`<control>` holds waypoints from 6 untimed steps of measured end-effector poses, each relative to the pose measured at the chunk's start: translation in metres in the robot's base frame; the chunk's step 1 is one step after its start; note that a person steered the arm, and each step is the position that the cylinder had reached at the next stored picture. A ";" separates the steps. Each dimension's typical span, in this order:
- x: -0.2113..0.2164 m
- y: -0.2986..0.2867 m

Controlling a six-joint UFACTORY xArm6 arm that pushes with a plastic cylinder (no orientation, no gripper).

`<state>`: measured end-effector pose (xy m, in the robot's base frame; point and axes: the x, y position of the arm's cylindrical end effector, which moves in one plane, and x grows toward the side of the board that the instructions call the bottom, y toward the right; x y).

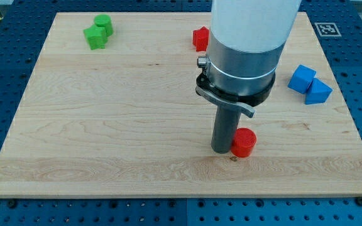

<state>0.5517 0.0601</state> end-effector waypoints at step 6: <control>-0.017 0.103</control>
<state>0.5350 0.1634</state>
